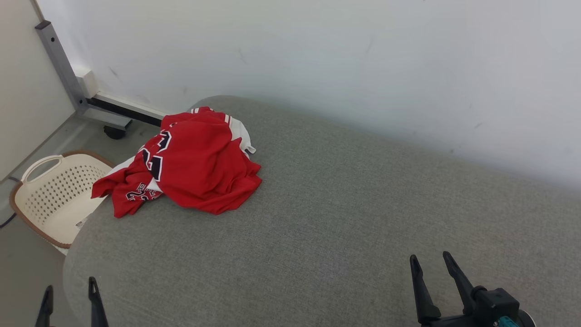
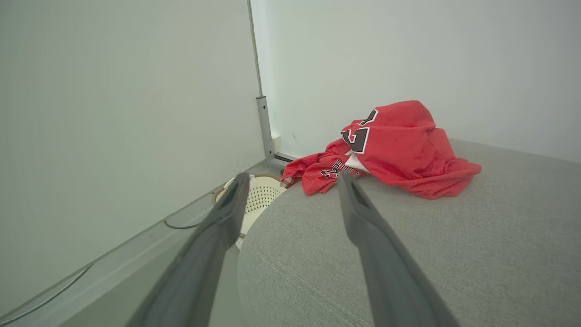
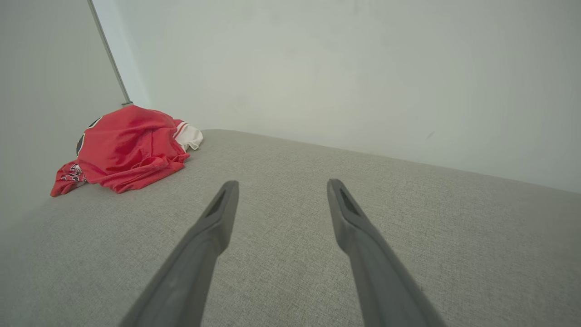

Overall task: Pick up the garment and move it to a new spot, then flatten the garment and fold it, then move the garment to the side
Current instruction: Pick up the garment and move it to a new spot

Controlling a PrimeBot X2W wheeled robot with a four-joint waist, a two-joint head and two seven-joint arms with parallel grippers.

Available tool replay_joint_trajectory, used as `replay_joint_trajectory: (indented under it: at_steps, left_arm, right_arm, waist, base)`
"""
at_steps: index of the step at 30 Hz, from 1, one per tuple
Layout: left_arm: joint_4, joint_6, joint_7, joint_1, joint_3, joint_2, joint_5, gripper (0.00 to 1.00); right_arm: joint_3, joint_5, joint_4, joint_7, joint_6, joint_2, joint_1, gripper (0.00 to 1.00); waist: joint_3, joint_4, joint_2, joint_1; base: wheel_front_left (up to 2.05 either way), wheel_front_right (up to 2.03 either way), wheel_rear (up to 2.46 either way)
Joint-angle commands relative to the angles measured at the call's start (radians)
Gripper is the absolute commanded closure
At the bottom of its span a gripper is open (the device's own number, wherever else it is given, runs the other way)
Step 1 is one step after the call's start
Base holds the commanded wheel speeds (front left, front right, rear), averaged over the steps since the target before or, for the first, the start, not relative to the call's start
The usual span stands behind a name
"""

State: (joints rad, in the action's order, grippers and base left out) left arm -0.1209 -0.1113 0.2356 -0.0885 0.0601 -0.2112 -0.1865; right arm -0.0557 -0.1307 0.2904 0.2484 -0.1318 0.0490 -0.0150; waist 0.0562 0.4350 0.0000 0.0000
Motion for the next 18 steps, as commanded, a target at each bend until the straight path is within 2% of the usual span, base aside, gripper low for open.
replay_joint_trajectory:
  at_steps: [1, 8, 11, 17, 18]
  left_arm:
    - [0.005, -0.005, -0.004, -0.009, 0.006, -0.002, -0.012, 0.00]
    - [0.015, -0.013, -0.035, 0.085, 0.061, -0.016, -0.077, 0.00]
    - [0.012, 0.009, -0.076, 0.165, 0.074, -0.047, -0.106, 0.00]
    - [-0.028, 0.043, -0.190, 0.349, 0.106, -0.144, -0.157, 0.00]
    - [-0.028, 0.043, -0.190, 0.349, 0.106, -0.144, -0.157, 0.00]
  right_arm:
    - [-0.004, -0.006, 0.002, 0.008, 0.002, 0.003, 0.005, 0.00]
    - [-0.026, 0.008, -0.006, 0.000, 0.002, 0.003, -0.041, 0.00]
    - [-0.039, 0.010, -0.016, -0.003, 0.002, 0.002, -0.072, 0.00]
    - [-0.084, 0.007, -0.041, -0.003, 0.002, 0.002, -0.151, 0.00]
    - [-0.084, 0.007, -0.041, -0.003, 0.002, 0.002, -0.151, 0.00]
  waist:
    - [-0.002, 0.003, 0.0000, 0.0000]
    - [-0.046, -0.049, 0.0000, 0.0000]
    - [-0.081, -0.094, 0.0000, 0.0000]
    - [-0.167, -0.214, 0.0000, 0.0000]
    - [-0.167, -0.214, 0.0000, 0.0000]
  base:
    - [0.00, 0.00, 0.00]
    - [0.00, 0.00, 0.00]
    - [0.00, 0.00, 0.00]
    - [0.00, 0.00, 0.00]
    - [0.00, 0.00, 0.00]
